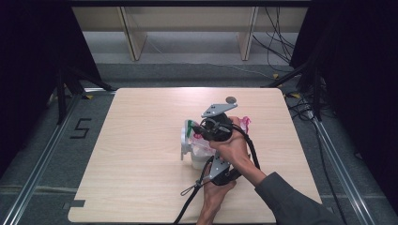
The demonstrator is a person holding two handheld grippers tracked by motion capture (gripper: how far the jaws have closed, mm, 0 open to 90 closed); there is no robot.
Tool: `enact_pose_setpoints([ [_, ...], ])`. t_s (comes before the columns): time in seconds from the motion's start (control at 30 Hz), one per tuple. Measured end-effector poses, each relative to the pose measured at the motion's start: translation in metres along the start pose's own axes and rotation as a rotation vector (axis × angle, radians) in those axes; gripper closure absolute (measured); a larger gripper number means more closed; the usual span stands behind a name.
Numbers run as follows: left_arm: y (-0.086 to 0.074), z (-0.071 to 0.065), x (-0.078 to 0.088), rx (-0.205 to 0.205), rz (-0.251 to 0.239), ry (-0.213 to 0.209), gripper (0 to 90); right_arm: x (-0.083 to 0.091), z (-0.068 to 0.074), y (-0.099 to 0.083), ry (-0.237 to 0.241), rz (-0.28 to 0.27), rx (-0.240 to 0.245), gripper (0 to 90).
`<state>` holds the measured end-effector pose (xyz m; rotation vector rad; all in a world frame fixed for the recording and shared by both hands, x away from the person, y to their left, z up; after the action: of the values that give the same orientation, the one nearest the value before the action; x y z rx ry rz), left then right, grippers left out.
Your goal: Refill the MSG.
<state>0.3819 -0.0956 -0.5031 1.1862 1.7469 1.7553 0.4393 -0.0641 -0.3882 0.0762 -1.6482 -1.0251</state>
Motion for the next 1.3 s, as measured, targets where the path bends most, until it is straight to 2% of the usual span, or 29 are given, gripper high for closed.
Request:
enact_pose_setpoints([
  [0.3,-0.0001,0.0009,0.0005,-0.002,0.003,-0.001,75.5,-0.0002,0.0007,0.0003,0.004,-0.005,-0.007,90.0],
  [0.63,0.0002,0.0012,0.0010,-0.002,0.003,-0.002,75.5,-0.0007,0.0009,0.0010,0.002,-0.003,0.005,90.0],
  [0.7,0.0002,0.0013,0.0010,-0.001,0.003,-0.003,75.5,-0.0006,0.0029,0.0000,0.004,0.006,-0.017,90.0],
  [0.73,0.0003,0.0013,0.0011,-0.001,0.003,-0.003,75.5,-0.0013,0.0017,0.0005,0.004,0.003,0.003,90.0],
  [0.8,0.0003,0.0014,0.0013,-0.001,0.001,-0.004,75.4,-0.0022,0.0016,0.0008,-0.002,-0.004,0.000,90.0],
  [0.9,0.0001,0.0017,0.0013,-0.002,0.001,-0.005,75.4,-0.0018,0.0025,-0.0002,-0.003,0.015,-0.014,90.0],
  [0.93,0.0000,0.0017,0.0013,-0.002,0.000,-0.006,75.4,-0.0025,0.0020,0.0003,-0.002,0.012,0.006,90.0],
  [1.03,-0.0003,0.0014,0.0009,-0.003,-0.001,-0.007,75.4,-0.0018,0.0022,0.0005,-0.003,0.000,-0.013,90.0],
  [1.1,-0.0001,0.0008,0.0008,-0.003,-0.002,-0.008,75.4,-0.0007,0.0016,0.0003,0.001,0.004,0.008,90.0],
  [1.13,-0.0001,0.0007,0.0011,-0.004,-0.001,-0.008,75.4,-0.0014,0.0018,0.0006,-0.005,-0.004,0.007,90.0],
  [1.17,-0.0009,0.0012,0.0028,-0.006,0.022,0.007,75.4,-0.0015,0.0020,0.0002,-0.004,-0.001,0.003,90.0],
  [1.2,-0.0002,0.0010,0.0011,-0.004,-0.002,-0.011,75.4,-0.0009,0.0024,-0.0008,-0.006,0.011,-0.008,90.0],
  [1.27,-0.0009,0.0009,0.0011,-0.008,-0.001,-0.010,75.4,-0.0022,0.0040,-0.0022,-0.004,0.029,0.003,90.0],
  [1.3,-0.0010,0.0007,0.0008,-0.007,-0.002,-0.009,75.4,-0.0028,0.0042,-0.0018,-0.004,0.020,0.008,90.0],
])
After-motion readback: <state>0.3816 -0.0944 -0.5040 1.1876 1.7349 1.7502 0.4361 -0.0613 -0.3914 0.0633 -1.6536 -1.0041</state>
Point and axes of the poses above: each handheld gripper's, and its own axes: x roughly backward along the jaws, y roughly out of its top, z roughly to its left, the point moved 5 cm from there along -x, roughly forward along the jaws, and after that the axes turned 14 degrees about z, right-handed, at the moved point
